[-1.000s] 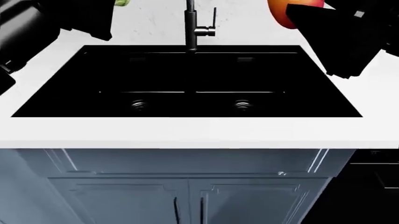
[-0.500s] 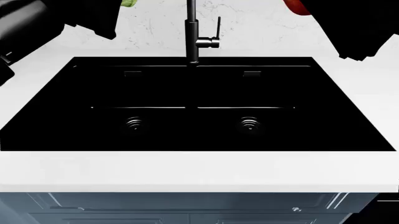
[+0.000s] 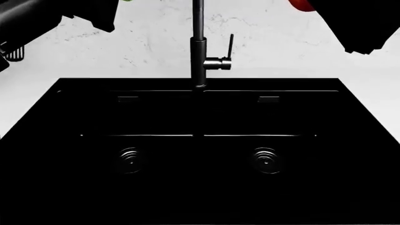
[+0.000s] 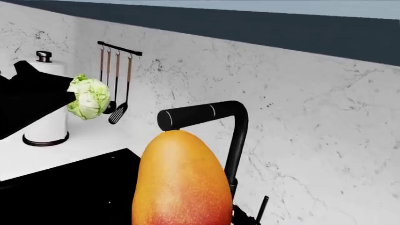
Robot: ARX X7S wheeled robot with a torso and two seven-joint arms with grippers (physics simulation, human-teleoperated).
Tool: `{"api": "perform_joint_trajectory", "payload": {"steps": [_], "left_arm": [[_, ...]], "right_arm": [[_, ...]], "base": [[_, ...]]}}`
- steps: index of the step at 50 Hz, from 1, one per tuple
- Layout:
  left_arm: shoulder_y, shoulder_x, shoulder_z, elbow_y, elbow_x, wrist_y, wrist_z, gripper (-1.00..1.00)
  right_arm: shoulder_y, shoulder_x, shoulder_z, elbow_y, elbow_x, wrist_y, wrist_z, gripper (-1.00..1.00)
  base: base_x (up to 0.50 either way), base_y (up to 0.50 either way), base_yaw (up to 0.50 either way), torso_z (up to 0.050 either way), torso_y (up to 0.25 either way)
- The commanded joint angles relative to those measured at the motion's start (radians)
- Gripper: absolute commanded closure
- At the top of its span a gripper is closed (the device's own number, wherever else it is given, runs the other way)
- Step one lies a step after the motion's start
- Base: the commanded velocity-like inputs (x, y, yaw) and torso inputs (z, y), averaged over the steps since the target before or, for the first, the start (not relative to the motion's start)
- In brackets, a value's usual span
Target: Pick the brussel sprout, mango from the counter and place them in the cabinet. Then close the cabinet.
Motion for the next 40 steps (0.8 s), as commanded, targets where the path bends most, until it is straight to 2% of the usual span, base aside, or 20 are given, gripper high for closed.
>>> {"api": "perform_joint_trajectory", "payload": {"steps": [1,7,16,23,40], "left_arm": [[-0.006,-0.004,-0.004,-0.003,-0.009,0.001,-0.01,1.0],[0.0,-0.007,-0.004,0.0,-0.01,0.004,-0.008,1.0],[0.001,-0.008,-0.006,0.011,-0.02,0.003,-0.012,1.0],[0.012,-0.014,-0.008,0.02,-0.022,0.008,-0.015,1.0],[0.034,-0.034,-0.137,0.087,-0.028,0.126,-0.171,1.0]], "right_arm": [[0.012,0.003,-0.009,-0.001,-0.007,0.002,-0.015,1.0],[0.013,0.0,-0.003,0.003,0.001,-0.002,-0.004,1.0],[0.012,0.005,0.007,0.007,0.014,-0.004,0.015,1.0],[0.008,0.008,0.003,0.003,0.011,-0.011,0.007,1.0],[0.028,0.033,0.027,-0.006,0.023,-0.018,0.039,1.0]], "base": [[0.41,0.43,0.0,0.0,0.0],[0.34,0.29,0.0,0.0,0.002],[0.25,-0.16,0.0,0.0,0.001],[0.02,0.0,0.0,0.001,0.002],[0.0,0.0,0.0,0.0,0.001]]}}
